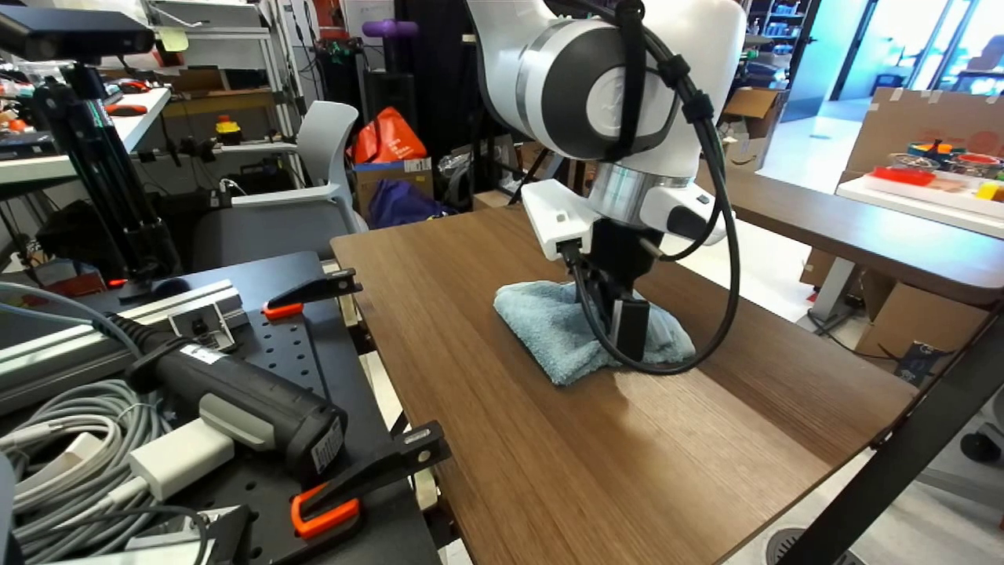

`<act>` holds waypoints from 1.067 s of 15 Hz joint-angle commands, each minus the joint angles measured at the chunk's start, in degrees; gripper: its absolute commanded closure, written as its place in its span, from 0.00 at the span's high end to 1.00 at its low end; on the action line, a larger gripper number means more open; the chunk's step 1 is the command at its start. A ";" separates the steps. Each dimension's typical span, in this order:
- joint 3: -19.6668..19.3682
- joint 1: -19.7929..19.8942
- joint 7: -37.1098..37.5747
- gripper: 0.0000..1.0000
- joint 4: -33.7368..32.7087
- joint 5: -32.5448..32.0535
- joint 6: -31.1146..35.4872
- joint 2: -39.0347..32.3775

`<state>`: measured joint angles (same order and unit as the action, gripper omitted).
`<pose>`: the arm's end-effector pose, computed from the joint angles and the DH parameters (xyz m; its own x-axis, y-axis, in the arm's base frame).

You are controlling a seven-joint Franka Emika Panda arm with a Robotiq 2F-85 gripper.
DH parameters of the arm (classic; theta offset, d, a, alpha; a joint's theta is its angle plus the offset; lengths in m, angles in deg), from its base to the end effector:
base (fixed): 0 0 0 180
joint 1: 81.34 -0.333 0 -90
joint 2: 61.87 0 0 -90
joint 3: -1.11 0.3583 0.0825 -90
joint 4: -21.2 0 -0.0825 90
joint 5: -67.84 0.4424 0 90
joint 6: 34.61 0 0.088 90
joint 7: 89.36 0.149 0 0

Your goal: Use the towel to wipe the table.

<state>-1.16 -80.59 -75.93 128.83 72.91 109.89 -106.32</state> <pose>0.6567 -0.0346 0.0198 0.9299 -0.3438 -0.1306 -0.3446 -0.9386 0.0170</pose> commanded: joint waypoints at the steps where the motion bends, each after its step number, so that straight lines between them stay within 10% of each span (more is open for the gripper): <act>1: -0.22 -0.39 -0.58 1.00 0.78 0.48 -0.13 0.42; 16: -3.35 9.47 2.64 1.00 -12.51 7.14 -2.43 -7.61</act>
<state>-6.17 -73.94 -73.13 122.95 76.35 107.70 -109.06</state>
